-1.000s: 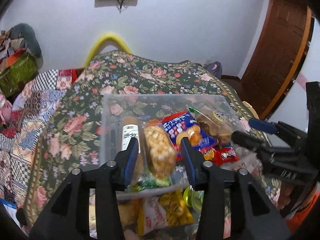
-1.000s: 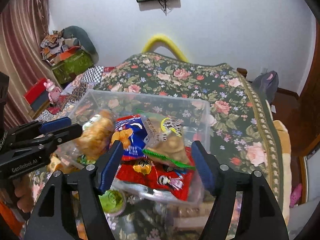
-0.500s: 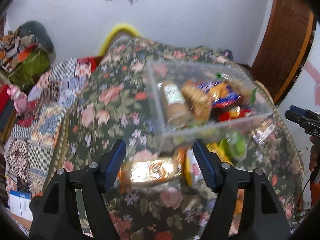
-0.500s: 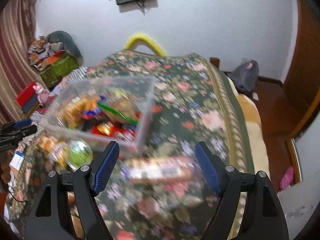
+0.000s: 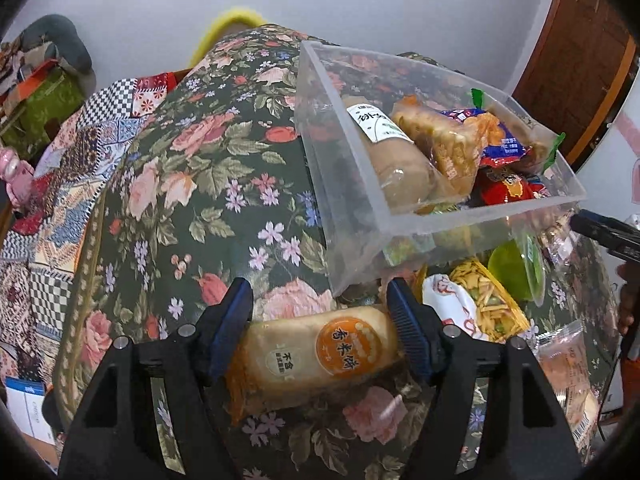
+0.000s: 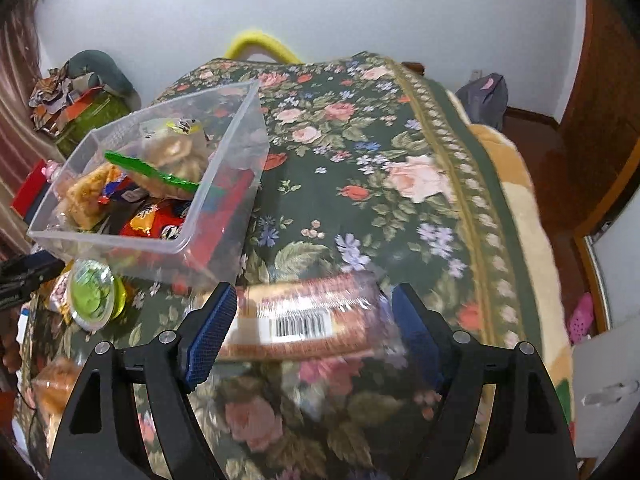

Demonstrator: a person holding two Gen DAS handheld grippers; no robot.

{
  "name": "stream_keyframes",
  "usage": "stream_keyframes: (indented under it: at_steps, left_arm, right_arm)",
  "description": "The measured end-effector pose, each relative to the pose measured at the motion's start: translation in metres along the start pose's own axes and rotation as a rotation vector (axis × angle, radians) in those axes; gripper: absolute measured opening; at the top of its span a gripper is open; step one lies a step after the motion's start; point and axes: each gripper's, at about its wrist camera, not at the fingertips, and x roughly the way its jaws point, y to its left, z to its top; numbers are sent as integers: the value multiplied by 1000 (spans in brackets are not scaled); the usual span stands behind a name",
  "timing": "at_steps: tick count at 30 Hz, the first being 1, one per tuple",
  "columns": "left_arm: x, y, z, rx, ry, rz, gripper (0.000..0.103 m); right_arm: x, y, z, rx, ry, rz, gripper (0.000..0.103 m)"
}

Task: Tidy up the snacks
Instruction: 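Grasp the rice cake pack with the left tool while the right tool grasps the wafer roll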

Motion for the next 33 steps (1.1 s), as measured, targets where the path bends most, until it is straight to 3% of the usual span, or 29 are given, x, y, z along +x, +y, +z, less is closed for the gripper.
stream_keyframes:
  at_steps: [4,14,17,21,24,27,29,33]
  left_arm:
    - [-7,-2,-11,6,7,-13,70]
    - [-30,-7,-51,-32,40,-66,70]
    - [-36,-9,-58,-37,51,-75,70]
    - [-48,-10,-62,-39,27,-19,70]
    - [-59,-9,-65,-27,0,7,70]
    - [-64,-10,-70,23,-4,15,76]
    - [-62,-11,-71,58,1,16,87]
    - [-51,-17,-74,118,19,-6,93]
  right_arm:
    - [-4,10,-9,-47,-5,0,79]
    - [-31,31,-49,-109,53,117,80]
    - [-39,40,-55,-156,58,117,78]
    - [-46,45,-47,-200,9,54,78]
    - [-36,47,-36,-228,15,52,84]
    - [-20,51,-30,-276,59,53,85]
    - [-9,52,-28,-288,88,45,85]
    - [5,51,-29,-285,116,60,85]
